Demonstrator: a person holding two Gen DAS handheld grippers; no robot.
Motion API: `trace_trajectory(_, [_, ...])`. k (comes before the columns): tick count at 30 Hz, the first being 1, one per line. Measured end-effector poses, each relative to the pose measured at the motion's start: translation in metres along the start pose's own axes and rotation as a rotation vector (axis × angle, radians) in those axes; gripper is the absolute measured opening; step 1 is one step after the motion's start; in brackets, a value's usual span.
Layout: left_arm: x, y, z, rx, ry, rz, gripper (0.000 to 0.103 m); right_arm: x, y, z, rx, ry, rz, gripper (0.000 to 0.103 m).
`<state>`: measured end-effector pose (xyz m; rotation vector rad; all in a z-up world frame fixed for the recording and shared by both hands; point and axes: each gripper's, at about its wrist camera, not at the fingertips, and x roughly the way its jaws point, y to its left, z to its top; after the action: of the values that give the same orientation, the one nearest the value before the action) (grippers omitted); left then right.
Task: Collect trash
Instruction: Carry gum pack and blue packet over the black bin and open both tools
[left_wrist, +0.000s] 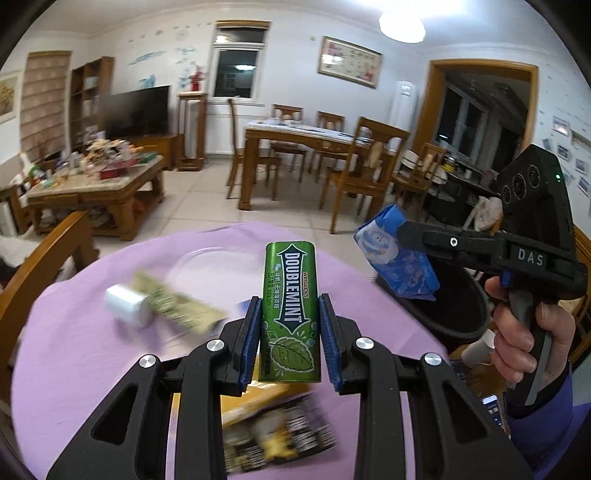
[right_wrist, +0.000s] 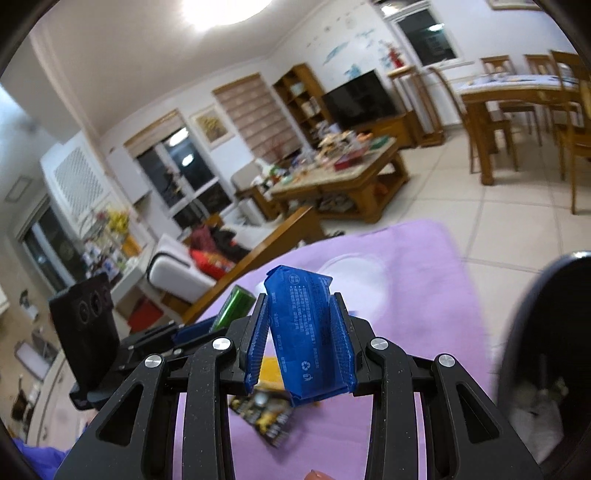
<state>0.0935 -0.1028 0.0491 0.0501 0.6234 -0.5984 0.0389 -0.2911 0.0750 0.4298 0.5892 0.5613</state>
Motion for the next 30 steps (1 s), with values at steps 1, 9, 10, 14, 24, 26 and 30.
trace_trajectory(1, [0.005,-0.008,0.003,0.01,-0.002,-0.015,0.03,-0.015,-0.01,0.0,0.013,-0.02,-0.015,0.034])
trace_trajectory(9, [0.055,-0.098,0.013,0.093,0.012,-0.161,0.03,-0.116,-0.09,-0.015,0.118,-0.133,-0.138,0.034])
trace_trajectory(10, [0.063,-0.11,0.014,0.103,0.02,-0.179,0.03,-0.126,-0.099,-0.017,0.131,-0.143,-0.15,0.034])
trace_trajectory(14, [0.09,-0.142,0.015,0.143,0.051,-0.224,0.03,-0.164,-0.138,-0.031,0.188,-0.183,-0.198,0.034])
trace_trajectory(24, [0.135,-0.195,0.005,0.202,0.121,-0.268,0.03,-0.201,-0.211,-0.065,0.288,-0.201,-0.251,0.034])
trace_trajectory(26, [0.142,-0.2,0.003,0.204,0.134,-0.27,0.03,-0.2,-0.218,-0.067,0.299,-0.198,-0.254,0.034])
trace_trajectory(30, [0.152,-0.204,-0.003,0.209,0.154,-0.269,0.03,-0.192,-0.227,-0.071,0.321,-0.189,-0.258,0.034])
